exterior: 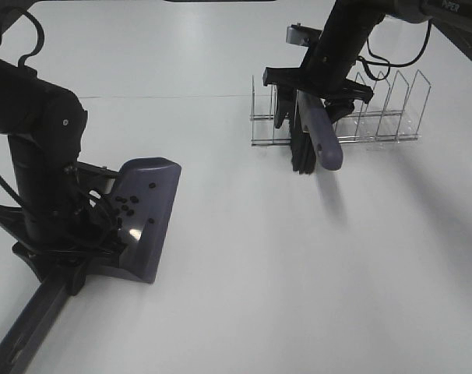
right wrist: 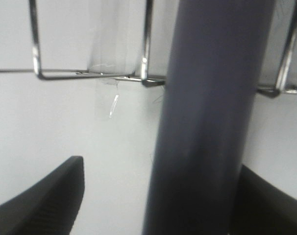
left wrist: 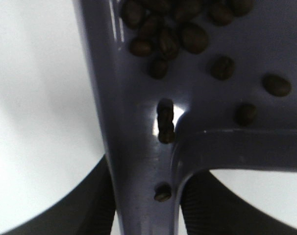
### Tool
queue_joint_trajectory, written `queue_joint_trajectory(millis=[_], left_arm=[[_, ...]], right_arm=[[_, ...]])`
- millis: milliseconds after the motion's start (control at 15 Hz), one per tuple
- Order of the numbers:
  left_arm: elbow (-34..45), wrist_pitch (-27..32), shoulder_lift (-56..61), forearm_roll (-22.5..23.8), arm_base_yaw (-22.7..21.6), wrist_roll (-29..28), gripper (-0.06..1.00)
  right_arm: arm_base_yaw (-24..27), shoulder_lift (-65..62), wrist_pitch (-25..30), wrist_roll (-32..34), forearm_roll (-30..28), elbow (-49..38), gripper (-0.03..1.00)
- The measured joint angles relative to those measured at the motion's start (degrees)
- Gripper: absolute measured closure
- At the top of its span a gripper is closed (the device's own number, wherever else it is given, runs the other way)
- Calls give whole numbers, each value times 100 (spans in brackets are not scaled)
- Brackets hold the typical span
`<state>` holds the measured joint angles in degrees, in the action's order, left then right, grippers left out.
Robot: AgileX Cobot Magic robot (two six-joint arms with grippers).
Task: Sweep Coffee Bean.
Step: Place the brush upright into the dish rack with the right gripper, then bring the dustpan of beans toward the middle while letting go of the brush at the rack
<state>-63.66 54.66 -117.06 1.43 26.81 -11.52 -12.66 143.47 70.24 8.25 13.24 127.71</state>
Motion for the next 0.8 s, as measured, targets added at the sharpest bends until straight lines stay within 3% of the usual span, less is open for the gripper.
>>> queue_joint_trajectory(millis=[467,800], left_arm=[[-86,0,-17,-92,0,-63,59],[-911,-80,-378,-143,-29,-74,59]], right_arm=[[0,-464,-23,-52,-401,92,31],[0,-934,-23,-201,-395,92,31]])
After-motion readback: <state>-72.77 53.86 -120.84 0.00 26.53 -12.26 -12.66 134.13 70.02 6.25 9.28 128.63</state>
